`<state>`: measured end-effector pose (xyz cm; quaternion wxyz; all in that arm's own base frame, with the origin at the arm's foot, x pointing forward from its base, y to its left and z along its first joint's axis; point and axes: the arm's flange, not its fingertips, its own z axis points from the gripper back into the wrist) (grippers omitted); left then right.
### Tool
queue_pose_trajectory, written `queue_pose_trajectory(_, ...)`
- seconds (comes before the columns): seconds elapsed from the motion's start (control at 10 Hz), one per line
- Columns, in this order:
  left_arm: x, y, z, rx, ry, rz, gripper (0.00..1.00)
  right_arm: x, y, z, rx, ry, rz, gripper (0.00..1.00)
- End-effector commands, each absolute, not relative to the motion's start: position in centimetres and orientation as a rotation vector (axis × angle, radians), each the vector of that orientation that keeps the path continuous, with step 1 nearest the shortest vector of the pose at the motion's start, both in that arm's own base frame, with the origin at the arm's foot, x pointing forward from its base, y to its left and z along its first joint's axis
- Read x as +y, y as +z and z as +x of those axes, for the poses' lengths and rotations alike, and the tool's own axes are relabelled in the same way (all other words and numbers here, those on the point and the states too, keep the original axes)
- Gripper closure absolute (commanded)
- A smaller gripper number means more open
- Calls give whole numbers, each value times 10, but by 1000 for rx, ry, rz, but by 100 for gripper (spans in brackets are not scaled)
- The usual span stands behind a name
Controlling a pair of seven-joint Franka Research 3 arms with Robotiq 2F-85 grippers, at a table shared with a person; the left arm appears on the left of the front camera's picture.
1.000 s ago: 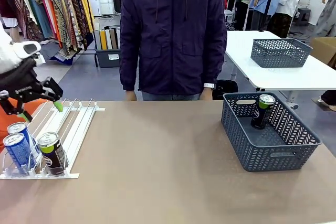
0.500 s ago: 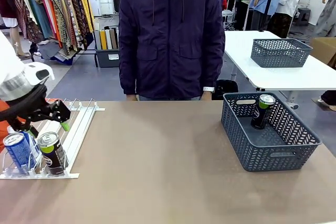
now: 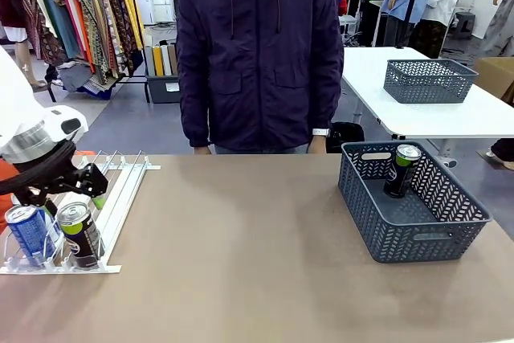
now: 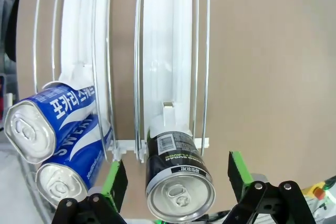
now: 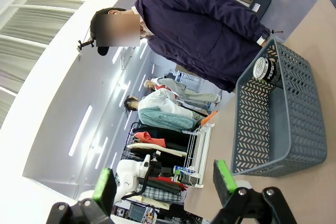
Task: Retrieve and store the cans from the dispenser.
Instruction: Pick up the last remaining can from one row of the Automatic Can Dispenser and place it in the middle of the table.
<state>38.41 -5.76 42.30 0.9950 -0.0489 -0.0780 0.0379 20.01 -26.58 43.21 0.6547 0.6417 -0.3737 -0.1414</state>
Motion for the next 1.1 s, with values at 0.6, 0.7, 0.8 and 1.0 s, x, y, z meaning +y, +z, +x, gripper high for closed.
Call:
queue_pose_trajectory(0.6, -66, 408, 378, -91, 17, -37, 71, -265, 438, 201, -857, -321, 1466, 0)
queue_pose_trajectory(0.7, -66, 408, 379, -89, 16, -26, 100, -265, 438, 201, -857, -321, 1466, 0)
queue_pose_trajectory(0.8, -66, 409, 379, -83, 14, -22, 100, -265, 438, 201, -857, -321, 1466, 0)
queue_pose_trajectory(1.0, -67, 409, 379, -77, 17, -16, 100, -265, 438, 201, -857, -321, 1466, 0)
